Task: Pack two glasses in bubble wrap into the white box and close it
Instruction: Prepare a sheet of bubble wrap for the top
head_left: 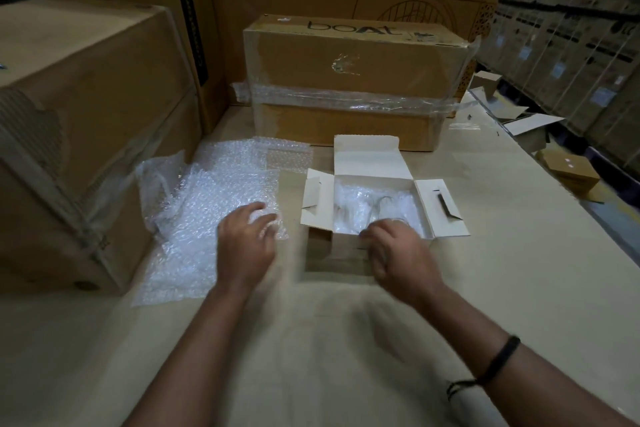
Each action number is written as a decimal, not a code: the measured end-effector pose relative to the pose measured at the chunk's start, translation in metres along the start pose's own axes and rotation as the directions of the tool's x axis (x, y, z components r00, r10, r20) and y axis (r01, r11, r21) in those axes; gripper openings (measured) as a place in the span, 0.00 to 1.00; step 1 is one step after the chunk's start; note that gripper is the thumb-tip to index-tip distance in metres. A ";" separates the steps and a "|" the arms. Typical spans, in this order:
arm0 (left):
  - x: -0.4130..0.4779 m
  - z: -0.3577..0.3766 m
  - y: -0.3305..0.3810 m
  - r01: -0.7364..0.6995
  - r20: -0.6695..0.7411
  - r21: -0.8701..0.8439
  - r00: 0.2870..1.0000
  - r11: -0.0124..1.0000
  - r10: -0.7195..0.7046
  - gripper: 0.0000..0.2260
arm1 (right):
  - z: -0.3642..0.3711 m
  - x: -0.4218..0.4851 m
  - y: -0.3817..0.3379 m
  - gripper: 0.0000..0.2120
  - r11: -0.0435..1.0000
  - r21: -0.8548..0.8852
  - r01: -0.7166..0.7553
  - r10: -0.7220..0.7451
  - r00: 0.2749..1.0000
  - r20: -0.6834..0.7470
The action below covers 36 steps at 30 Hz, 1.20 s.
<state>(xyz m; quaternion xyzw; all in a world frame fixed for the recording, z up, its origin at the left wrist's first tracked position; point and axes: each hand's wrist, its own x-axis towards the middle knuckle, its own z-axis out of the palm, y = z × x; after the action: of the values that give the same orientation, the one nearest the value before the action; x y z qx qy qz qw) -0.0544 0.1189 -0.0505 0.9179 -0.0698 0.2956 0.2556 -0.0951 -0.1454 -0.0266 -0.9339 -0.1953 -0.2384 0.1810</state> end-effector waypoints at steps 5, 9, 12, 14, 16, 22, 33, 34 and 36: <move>0.003 -0.017 -0.065 0.332 0.326 0.415 0.815 0.847 -0.479 0.13 | 0.061 -0.027 -0.040 0.18 0.997 0.059 -0.045 0.032 0.980 0.199; 0.010 -0.024 -0.068 0.329 0.295 0.397 0.838 0.857 -0.459 0.10 | 0.088 -0.033 -0.050 0.19 0.992 -0.019 -0.124 0.124 0.960 0.252; 0.010 -0.028 -0.068 0.317 0.147 0.193 0.926 0.929 -0.347 0.11 | 0.093 -0.034 -0.046 0.18 0.991 -0.053 -0.123 0.132 0.965 0.225; 0.005 -0.030 -0.059 0.286 0.076 0.092 0.953 0.954 -0.293 0.10 | 0.094 -0.034 -0.044 0.18 0.990 -0.048 -0.131 0.138 0.967 0.215; -0.004 -0.032 -0.047 0.261 0.030 0.032 0.965 0.965 -0.262 0.10 | 0.095 -0.033 -0.043 0.17 0.990 -0.023 -0.137 0.138 0.970 0.201; -0.054 -0.028 0.002 0.189 0.127 -0.091 0.976 0.978 -0.177 0.13 | 0.068 -0.027 -0.051 0.18 0.755 0.488 -0.439 0.334 0.897 0.291; -0.074 -0.029 -0.003 0.194 0.013 0.028 0.981 0.981 -0.194 0.17 | 0.054 0.001 -0.066 0.19 0.206 0.741 -0.639 0.356 0.754 0.552; -0.068 -0.034 -0.013 0.289 -0.041 0.107 0.957 0.951 -0.286 0.18 | 0.052 -0.001 -0.064 0.21 0.150 0.747 -0.648 0.333 0.745 0.578; -0.057 -0.044 -0.034 0.476 -0.065 0.195 0.879 0.858 -0.473 0.26 | 0.050 -0.008 -0.057 0.24 0.067 0.734 -0.676 0.284 0.718 0.636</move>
<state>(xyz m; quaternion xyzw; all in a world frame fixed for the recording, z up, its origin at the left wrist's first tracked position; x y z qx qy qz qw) -0.1134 0.1693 -0.0670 0.9259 0.1908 0.2359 0.2252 -0.1084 -0.0765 -0.0578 -0.6620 0.0046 0.1618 0.7318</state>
